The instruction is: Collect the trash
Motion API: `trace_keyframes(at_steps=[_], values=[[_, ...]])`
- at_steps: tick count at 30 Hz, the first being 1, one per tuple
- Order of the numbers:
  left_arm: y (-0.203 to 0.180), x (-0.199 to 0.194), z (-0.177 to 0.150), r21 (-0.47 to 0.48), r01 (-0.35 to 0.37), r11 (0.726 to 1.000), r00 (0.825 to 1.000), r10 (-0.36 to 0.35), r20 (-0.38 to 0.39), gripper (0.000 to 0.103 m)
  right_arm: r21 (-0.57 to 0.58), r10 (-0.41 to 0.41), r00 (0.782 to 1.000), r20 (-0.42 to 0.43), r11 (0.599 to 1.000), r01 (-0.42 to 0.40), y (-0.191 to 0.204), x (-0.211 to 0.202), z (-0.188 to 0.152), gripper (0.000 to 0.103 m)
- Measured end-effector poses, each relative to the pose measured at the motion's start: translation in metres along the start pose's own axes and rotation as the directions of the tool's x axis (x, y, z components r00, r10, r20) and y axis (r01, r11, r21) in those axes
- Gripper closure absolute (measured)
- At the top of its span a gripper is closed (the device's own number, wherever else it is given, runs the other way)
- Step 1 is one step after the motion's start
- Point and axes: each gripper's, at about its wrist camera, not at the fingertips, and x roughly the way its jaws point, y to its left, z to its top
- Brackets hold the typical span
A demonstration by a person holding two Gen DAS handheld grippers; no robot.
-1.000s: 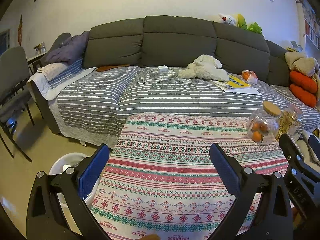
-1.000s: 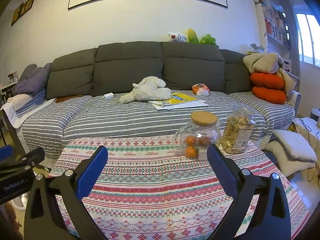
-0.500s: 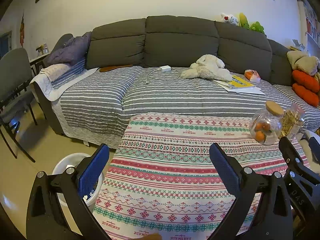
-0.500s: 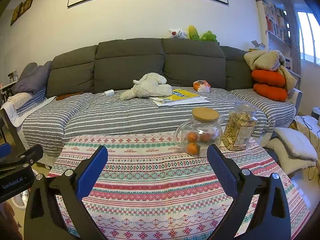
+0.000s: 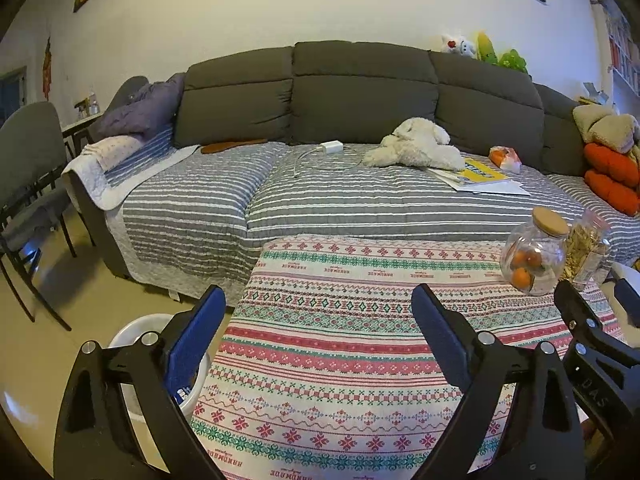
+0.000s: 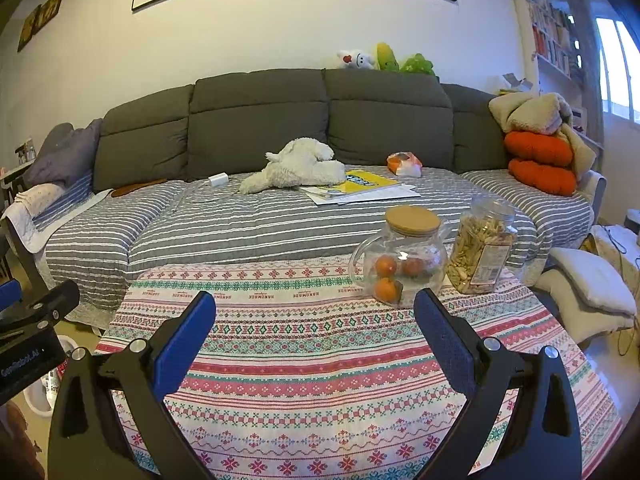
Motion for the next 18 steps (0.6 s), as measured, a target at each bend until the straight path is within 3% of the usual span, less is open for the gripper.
trace_keyframes(at_steps=[9,13,18], values=[[-0.0036,-0.0013,-0.0011,0.01,0.021,1.0,1.0,-0.021,0.008,0.015,0.002,-0.001,1.0,0.003,1.0,0.001,-0.0009,-0.0002,0.0001,0.007],[-0.0045,-0.0001,-0.0013,0.009,0.032,0.999,0.999,-0.032,-0.003,0.008,0.009,-0.005,1.0,0.009,1.0,0.005,-0.0017,-0.0017,0.0005,0.007],[-0.0022,0.0004,-0.0002,-0.017,0.024,1.0,1.0,-0.024,-0.011,0.007,0.012,-0.01,1.0,0.007,1.0,0.01,-0.0023,-0.0012,0.0004,0.007]])
